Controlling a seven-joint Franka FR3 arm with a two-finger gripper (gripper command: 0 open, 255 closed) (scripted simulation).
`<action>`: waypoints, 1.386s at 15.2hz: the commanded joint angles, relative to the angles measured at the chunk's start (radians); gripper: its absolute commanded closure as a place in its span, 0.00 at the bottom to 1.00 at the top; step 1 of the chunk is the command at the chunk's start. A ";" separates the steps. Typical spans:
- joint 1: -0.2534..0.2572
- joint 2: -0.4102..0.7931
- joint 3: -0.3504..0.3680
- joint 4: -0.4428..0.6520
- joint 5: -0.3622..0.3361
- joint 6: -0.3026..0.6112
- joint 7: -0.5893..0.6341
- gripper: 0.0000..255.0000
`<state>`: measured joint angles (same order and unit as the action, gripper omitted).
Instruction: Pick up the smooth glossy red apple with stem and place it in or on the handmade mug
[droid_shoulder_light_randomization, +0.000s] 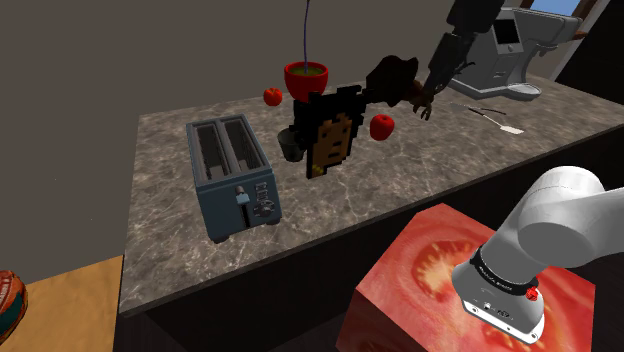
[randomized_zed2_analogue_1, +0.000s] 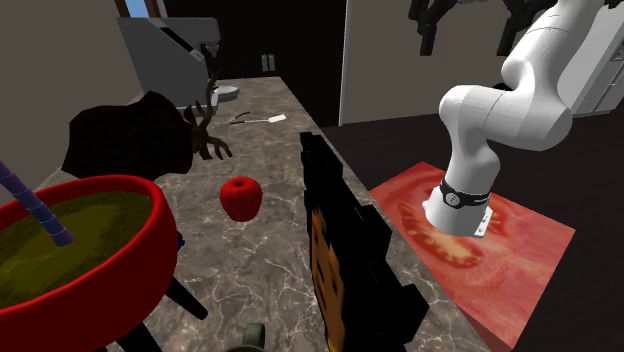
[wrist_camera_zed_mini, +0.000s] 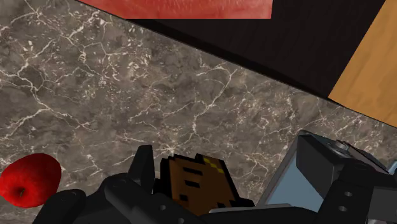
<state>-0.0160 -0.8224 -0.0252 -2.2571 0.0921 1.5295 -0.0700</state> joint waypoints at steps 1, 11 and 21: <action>0.000 0.000 0.000 0.000 0.000 0.000 0.000 0.00; -0.048 0.196 -0.104 -0.060 -0.102 0.251 -0.127 0.00; -0.084 0.480 -0.208 0.001 -0.154 0.482 -0.242 0.00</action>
<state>-0.0958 -0.3717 -0.2213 -2.2619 -0.0581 1.9857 -0.2971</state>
